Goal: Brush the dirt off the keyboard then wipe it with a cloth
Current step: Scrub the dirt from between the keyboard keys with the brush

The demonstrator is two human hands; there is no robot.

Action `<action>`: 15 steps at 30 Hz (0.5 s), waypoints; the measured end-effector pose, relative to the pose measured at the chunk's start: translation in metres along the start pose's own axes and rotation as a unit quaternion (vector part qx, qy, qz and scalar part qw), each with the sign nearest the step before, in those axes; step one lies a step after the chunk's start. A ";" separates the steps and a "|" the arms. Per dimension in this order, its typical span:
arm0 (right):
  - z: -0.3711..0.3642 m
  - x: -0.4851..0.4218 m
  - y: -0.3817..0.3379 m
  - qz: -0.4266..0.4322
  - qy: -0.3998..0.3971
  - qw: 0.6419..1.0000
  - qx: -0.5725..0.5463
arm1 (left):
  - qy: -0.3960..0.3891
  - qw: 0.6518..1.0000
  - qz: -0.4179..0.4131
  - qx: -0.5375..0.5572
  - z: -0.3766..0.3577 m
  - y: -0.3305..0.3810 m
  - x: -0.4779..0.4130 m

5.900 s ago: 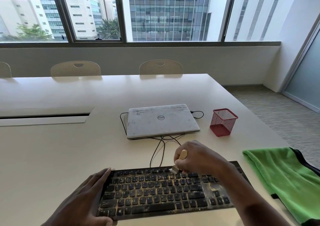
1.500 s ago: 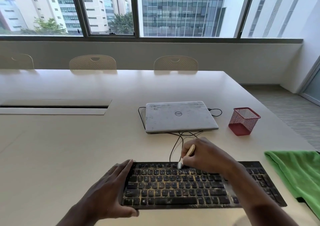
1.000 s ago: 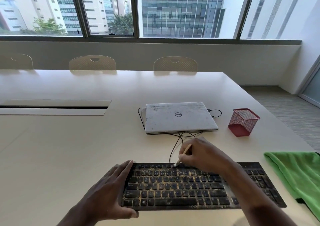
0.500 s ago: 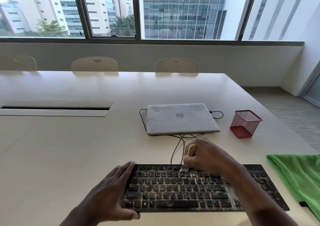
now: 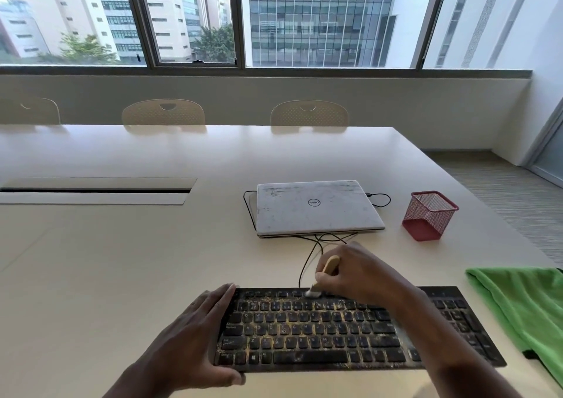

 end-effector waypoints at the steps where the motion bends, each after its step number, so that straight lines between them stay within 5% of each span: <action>1: -0.001 0.000 0.003 -0.007 -0.004 1.000 0.009 | 0.001 1.000 0.001 0.000 0.000 0.001 0.000; 15: 0.003 -0.002 -0.004 0.000 -0.005 1.000 0.018 | 0.000 1.000 0.003 0.000 0.001 0.002 0.000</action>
Point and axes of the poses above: each hand's wrist, its own x-axis away from the middle knuckle, its own z-axis out of the back of the hand, y = z × x, the point moved 7 cm from there along -x, towards the middle knuckle, and after that the axes turned 1 degree about z, right-handed, at the moved point
